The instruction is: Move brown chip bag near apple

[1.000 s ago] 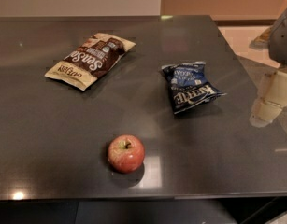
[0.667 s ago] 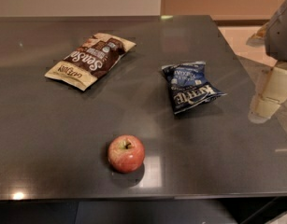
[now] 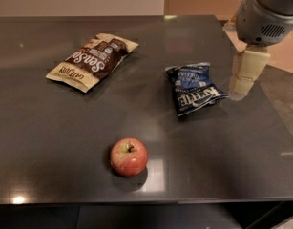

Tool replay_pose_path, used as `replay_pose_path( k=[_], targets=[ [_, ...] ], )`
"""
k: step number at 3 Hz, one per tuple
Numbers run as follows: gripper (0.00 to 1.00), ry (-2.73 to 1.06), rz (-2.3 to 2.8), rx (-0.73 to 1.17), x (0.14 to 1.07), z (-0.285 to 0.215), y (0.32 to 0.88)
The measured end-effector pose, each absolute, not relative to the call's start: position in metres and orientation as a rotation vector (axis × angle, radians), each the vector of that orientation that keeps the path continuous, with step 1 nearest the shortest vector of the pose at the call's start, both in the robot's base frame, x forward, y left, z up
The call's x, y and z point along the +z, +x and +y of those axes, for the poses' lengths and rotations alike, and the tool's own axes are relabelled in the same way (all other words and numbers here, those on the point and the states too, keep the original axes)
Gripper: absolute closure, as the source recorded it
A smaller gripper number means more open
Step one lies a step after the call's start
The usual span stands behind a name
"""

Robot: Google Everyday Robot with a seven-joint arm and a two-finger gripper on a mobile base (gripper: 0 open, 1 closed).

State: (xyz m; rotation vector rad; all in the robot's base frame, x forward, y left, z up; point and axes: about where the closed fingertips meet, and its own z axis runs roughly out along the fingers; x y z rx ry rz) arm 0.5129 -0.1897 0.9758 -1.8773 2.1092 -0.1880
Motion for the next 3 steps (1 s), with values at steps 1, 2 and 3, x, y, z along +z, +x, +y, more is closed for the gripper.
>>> replay_pose_path(
  k=[1,2,3],
  targets=[
    [0.00,-1.916,2.039,-0.210,0.973,-0.174,0.550],
    [0.00,-1.924,1.980,-0.208,0.971,-0.154,0.590],
    [0.00,-1.927,1.938,-0.171,0.967,-0.128,0.627]
  ],
)
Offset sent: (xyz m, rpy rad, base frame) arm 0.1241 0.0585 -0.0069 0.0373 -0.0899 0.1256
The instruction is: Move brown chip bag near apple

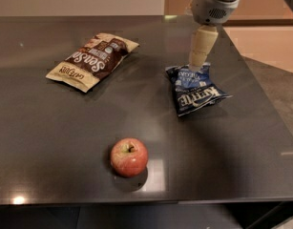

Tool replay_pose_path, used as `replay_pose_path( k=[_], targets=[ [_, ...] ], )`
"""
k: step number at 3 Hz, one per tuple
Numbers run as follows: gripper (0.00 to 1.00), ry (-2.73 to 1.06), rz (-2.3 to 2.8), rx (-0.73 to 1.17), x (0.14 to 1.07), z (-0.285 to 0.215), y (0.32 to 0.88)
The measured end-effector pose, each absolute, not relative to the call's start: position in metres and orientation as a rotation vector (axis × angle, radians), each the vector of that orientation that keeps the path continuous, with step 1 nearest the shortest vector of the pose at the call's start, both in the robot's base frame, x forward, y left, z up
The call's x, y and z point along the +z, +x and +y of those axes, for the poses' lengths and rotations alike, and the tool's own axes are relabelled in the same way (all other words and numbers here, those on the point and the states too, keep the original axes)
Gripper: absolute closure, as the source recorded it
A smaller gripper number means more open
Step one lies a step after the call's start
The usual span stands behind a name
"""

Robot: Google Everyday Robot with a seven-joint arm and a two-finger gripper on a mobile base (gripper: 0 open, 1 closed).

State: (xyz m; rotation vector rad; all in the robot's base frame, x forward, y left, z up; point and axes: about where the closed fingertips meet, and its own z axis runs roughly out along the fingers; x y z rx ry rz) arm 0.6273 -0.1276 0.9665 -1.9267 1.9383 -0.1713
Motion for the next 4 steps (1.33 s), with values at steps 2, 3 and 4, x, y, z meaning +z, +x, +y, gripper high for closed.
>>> replay_pose_path(
  k=[2,3,4],
  targets=[
    [0.00,-1.922,1.905,-0.039,0.946,-0.066,0.685],
    [0.00,-1.860,1.922,0.078,0.932,-0.037,0.701],
    [0.00,-1.766,1.956,0.194,0.924,-0.016,0.710]
  ],
)
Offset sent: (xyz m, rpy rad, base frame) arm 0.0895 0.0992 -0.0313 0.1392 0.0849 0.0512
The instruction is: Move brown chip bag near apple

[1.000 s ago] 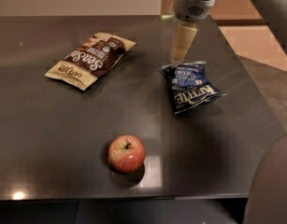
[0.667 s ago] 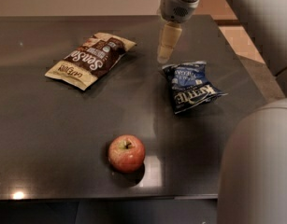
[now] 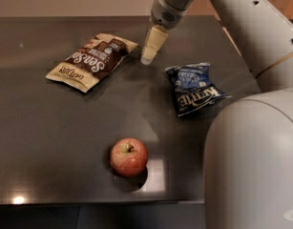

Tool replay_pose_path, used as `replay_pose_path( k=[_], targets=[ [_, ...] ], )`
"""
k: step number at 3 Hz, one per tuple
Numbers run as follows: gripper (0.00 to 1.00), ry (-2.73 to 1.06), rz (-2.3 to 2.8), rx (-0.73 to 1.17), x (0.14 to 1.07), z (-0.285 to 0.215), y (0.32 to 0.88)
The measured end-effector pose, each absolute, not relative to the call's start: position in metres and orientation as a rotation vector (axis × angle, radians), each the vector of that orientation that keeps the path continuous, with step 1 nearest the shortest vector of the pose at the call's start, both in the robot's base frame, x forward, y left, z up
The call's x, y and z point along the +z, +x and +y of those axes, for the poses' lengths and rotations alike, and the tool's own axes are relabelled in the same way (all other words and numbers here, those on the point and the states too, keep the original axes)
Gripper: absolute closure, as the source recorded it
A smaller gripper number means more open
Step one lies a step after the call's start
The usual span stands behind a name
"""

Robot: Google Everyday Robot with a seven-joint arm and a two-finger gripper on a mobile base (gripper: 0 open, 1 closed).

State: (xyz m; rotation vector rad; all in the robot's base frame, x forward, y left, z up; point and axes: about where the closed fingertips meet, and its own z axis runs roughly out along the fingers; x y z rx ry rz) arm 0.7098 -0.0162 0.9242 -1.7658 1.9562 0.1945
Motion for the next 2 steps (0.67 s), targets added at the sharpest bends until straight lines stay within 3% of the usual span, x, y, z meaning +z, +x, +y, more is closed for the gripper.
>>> replay_pose_path(
  k=[2],
  targets=[
    [0.00,-1.637,2.026,0.287,0.9180,-0.0062,0.7182]
  ],
)
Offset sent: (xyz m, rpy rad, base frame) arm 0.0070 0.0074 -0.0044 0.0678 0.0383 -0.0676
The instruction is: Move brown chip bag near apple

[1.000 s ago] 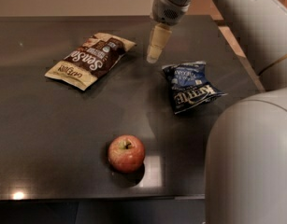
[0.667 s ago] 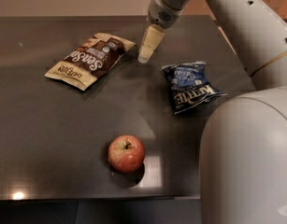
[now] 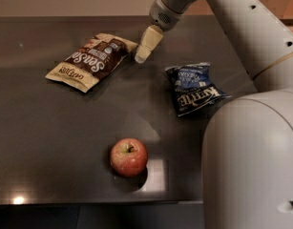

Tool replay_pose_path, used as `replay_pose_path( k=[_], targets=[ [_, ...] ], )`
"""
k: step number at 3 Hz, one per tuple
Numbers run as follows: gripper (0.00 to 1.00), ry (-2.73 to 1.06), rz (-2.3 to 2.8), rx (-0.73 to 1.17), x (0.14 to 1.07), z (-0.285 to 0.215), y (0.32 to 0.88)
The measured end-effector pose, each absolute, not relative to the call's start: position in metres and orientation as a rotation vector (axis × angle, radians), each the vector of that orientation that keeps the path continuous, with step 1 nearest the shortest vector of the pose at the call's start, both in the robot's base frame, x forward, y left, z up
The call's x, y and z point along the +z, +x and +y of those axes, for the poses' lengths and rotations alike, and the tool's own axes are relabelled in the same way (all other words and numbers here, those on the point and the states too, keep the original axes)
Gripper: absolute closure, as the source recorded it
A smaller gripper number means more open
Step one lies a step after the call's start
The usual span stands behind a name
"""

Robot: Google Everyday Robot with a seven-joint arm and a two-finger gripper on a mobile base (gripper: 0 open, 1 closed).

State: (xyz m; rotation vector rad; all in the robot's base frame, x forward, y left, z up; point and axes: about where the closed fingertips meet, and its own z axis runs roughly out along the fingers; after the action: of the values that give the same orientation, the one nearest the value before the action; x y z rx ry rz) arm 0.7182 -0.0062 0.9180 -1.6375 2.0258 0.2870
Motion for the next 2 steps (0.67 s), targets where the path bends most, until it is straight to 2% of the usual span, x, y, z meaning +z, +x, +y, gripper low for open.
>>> replay_pose_path(
  k=[2],
  targets=[
    [0.00,-1.648,2.037,0.241,0.908,0.008,0.735]
  ],
)
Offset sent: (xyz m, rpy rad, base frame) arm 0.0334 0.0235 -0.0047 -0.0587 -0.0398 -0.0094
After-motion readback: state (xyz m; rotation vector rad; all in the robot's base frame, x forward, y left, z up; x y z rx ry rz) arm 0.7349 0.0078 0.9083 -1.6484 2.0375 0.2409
